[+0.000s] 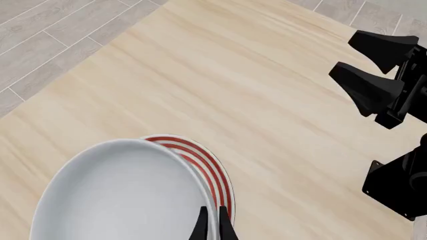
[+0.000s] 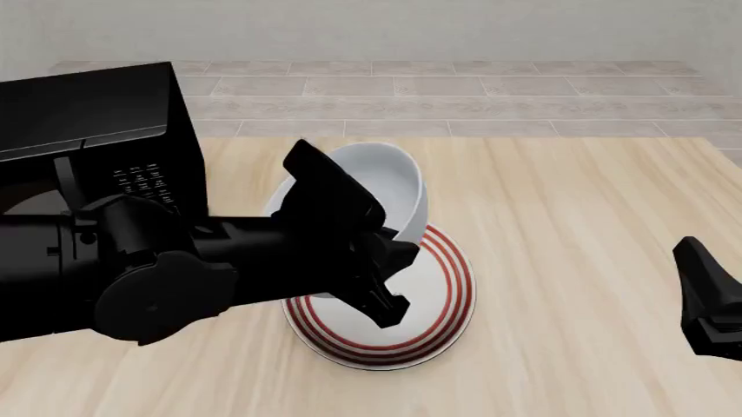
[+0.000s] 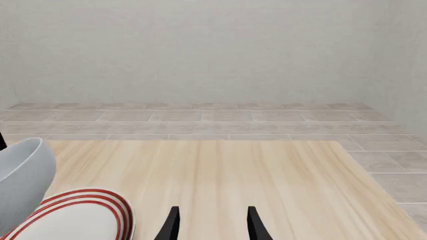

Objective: Pick up the white bowl and put it on the plate.

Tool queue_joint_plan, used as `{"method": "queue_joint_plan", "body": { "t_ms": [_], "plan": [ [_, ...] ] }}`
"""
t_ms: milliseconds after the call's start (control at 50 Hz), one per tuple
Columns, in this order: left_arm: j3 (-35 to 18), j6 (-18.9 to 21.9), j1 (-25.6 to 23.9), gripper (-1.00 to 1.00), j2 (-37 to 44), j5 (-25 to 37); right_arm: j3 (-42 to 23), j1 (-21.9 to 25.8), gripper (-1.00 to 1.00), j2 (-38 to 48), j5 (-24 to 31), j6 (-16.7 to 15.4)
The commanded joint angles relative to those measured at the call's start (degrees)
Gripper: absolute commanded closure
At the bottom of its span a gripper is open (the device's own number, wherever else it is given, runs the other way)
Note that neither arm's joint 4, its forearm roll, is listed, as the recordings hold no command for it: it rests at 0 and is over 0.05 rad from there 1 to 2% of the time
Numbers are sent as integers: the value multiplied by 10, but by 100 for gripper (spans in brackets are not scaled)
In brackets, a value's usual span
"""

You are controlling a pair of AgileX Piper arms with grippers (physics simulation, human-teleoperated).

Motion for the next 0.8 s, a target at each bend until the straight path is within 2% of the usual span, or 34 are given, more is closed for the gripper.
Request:
{"method": "queue_joint_plan", "body": {
  "t_ms": [20, 140, 160, 200, 520, 600, 720, 800],
  "plan": [
    [12, -3, 0, 100, 4, -18, 0, -1, -100, -12, 12, 0],
    [14, -7, 0, 100, 8, -25, 0, -1, -100, -12, 12, 0],
    [1, -8, 0, 100, 2, -6, 0, -1, -100, -12, 12, 0],
    [15, -9, -1, 100, 11, -29, 0, -1, -100, -12, 12, 0],
    [17, -14, -3, 100, 22, -41, 0, -1, -100, -12, 12, 0],
    [2, -14, -3, 100, 14, -18, 0, -1, -100, -12, 12, 0],
    [19, -17, -4, 100, 36, -55, 0, -1, -100, -12, 12, 0],
    [0, -18, -5, 100, 26, -25, 0, -1, -100, -12, 12, 0]
  ]
}}
